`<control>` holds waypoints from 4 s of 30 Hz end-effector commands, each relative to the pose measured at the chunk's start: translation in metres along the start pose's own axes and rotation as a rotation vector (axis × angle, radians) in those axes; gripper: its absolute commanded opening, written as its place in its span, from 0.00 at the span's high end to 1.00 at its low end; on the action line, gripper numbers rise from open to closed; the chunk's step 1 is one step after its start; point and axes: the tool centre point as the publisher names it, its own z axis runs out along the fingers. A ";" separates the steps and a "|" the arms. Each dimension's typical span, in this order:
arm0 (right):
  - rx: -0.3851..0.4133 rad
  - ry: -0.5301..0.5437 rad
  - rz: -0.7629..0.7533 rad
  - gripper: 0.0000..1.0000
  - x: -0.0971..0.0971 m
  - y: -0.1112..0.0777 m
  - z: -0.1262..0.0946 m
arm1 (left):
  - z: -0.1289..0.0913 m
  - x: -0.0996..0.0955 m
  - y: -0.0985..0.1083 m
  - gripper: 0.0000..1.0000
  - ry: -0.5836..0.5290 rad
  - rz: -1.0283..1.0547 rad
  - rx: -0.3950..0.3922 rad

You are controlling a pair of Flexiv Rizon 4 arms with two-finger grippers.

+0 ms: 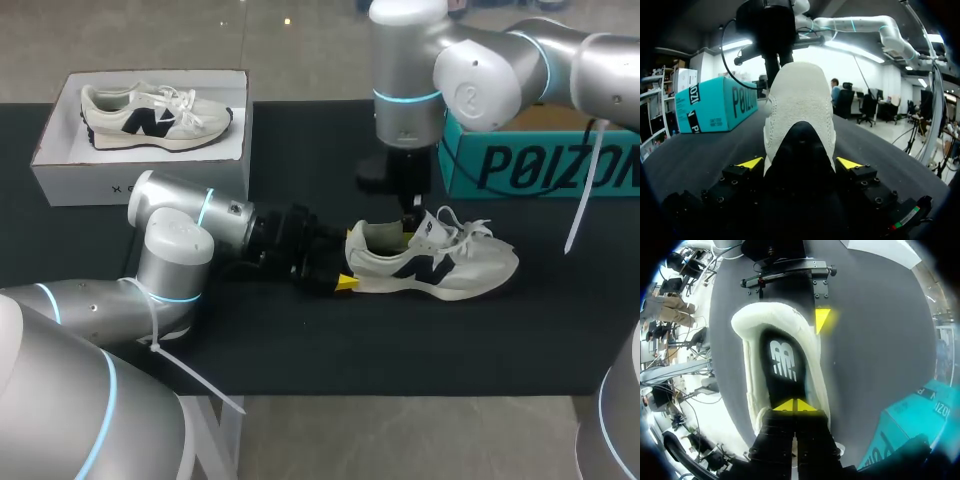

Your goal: Take the shoe out of the shoebox, open the shoe tongue, remove and reinsert the insole, then place the shoe into the shoebox

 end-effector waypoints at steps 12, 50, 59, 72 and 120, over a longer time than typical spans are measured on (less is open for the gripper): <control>-0.013 -0.037 0.004 0.71 0.003 0.007 0.013 | 0.002 -0.001 0.004 1.00 0.000 0.000 0.001; -0.001 -0.015 -0.029 0.71 0.022 0.029 0.087 | 0.002 -0.001 0.004 1.00 0.000 0.000 0.001; 0.005 0.008 -0.021 1.00 0.028 0.019 0.083 | 0.002 -0.001 0.004 1.00 0.000 0.000 0.001; -0.024 0.066 -0.041 1.00 0.032 0.011 0.065 | 0.002 -0.001 0.004 1.00 0.000 0.000 0.001; -0.133 -0.056 0.095 1.00 0.027 -0.020 0.001 | 0.002 -0.001 0.004 1.00 0.000 0.000 0.001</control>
